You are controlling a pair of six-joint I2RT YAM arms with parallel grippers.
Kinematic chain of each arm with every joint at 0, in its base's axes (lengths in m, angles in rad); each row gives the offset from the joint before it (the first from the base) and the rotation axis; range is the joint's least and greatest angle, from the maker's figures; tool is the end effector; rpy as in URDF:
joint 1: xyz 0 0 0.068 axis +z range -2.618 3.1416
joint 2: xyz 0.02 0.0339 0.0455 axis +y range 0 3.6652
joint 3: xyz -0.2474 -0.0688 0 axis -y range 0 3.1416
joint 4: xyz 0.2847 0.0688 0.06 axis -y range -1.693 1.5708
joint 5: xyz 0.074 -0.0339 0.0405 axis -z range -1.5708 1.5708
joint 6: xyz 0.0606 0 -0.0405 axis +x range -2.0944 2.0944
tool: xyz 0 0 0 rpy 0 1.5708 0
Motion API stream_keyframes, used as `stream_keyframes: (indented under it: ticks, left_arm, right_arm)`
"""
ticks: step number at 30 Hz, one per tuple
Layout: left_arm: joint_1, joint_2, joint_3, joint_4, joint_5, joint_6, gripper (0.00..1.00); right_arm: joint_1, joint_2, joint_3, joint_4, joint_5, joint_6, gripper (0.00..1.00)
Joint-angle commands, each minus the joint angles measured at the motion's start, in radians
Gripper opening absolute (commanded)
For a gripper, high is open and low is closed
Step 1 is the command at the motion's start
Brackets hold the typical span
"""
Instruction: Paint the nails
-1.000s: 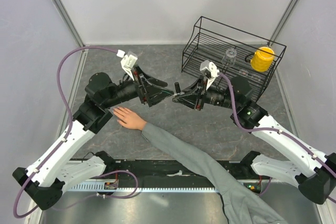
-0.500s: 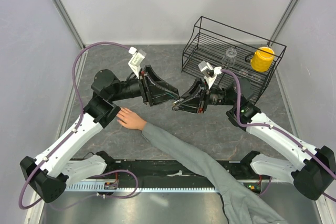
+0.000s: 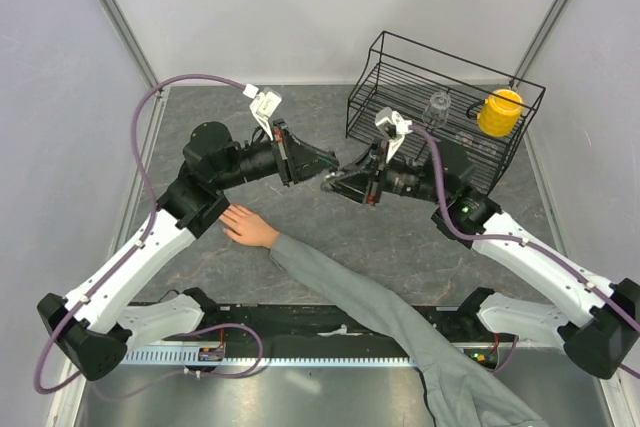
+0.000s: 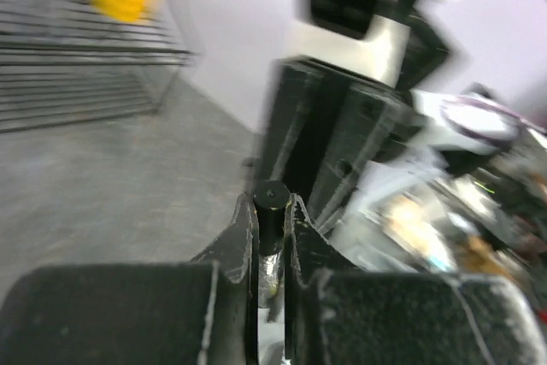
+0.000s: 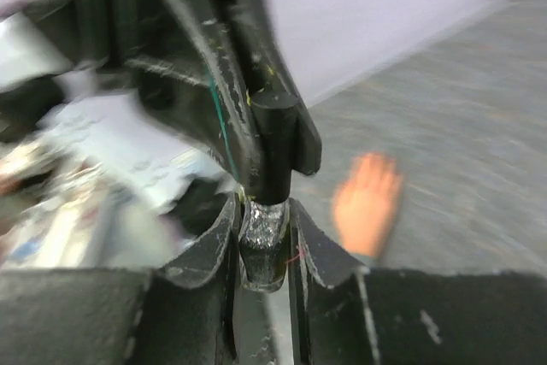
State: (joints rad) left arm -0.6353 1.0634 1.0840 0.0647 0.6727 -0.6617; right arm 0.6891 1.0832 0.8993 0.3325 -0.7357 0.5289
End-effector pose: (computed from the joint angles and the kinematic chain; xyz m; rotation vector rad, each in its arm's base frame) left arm 0.2224 -0.2109 0.4059 0.5884 1.6086 -1.4990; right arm 0.2154 0.2301 0.3566 -0.7936 1.4499 1.4789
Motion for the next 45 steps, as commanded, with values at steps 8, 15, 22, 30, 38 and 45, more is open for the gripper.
stream_keyframes:
  ticks: [8, 15, 22, 30, 38, 45]
  left_arm:
    - [-0.313, 0.038, 0.188, -0.415, -0.843, 0.198, 0.02]
    - [-0.23, -0.016, 0.124, -0.284, -0.557, 0.146, 0.15]
    - [-0.035, -0.138, -0.006, -0.095, -0.205, 0.016, 0.69]
    - [0.043, -0.137, -0.074, 0.122, 0.05, -0.134, 0.77]
    - [0.049, -0.108, -0.079, 0.158, 0.119, -0.165, 0.75]
    - [0.048, -0.065, -0.076, 0.231, 0.186, -0.213, 0.62]
  right_arm:
    - [0.469, 0.043, 0.172, -0.445, 1.233, -0.417, 0.0]
    - [0.448, -0.048, 0.079, -0.291, 0.874, -0.475, 0.0]
    - [0.213, -0.1, 0.052, -0.29, 0.407, -0.394, 0.0]
    - [0.047, -0.054, 0.063, -0.215, -0.031, -0.248, 0.0]
    - [-0.011, -0.037, 0.018, 0.032, -0.197, -0.041, 0.0]
    - [-0.013, 0.006, 0.021, 0.086, -0.205, 0.008, 0.0]
